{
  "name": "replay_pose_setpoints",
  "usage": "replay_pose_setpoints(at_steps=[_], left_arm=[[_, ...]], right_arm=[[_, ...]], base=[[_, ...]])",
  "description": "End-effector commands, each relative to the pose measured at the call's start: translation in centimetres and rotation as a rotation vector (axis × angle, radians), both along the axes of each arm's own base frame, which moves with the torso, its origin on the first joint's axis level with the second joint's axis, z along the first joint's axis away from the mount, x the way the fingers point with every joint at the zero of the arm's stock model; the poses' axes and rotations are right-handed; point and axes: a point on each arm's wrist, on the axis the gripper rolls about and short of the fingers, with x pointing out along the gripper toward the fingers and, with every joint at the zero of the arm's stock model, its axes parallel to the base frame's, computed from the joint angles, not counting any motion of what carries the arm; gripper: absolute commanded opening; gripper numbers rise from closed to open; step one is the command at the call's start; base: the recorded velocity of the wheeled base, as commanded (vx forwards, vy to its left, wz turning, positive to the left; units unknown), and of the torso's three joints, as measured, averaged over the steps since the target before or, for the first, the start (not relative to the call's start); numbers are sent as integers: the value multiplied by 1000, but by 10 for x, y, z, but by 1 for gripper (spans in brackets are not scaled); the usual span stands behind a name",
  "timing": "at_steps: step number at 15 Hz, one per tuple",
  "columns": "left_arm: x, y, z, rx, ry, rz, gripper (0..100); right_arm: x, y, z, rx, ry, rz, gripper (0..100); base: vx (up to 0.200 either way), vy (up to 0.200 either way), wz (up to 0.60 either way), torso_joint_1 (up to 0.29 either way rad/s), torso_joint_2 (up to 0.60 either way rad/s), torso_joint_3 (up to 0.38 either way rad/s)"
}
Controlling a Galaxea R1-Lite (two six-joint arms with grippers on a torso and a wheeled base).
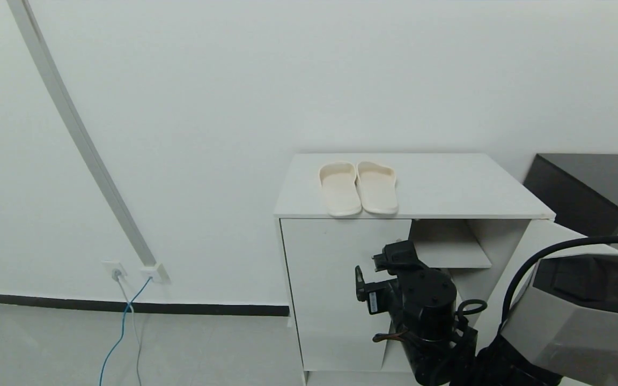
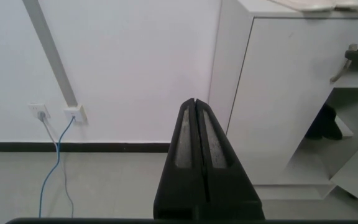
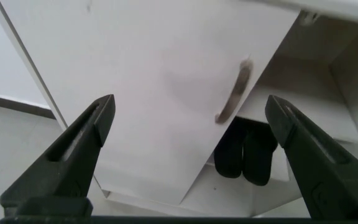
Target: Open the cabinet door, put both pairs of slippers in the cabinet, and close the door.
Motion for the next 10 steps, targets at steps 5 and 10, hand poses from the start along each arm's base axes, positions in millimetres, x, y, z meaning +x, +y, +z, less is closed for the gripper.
replay_pose_setpoints(at_steps=[5,10], left_arm=[[0,0,0,-1,1,1,0],[0,0,0,-1,1,-1,0]], right_arm=[[0,0,-1,-1,1,0,100],[0,0,-3,3,0,0,100]], base=[[0,0,0,257,-592,-333],[0,0,0,188,-414,-233]])
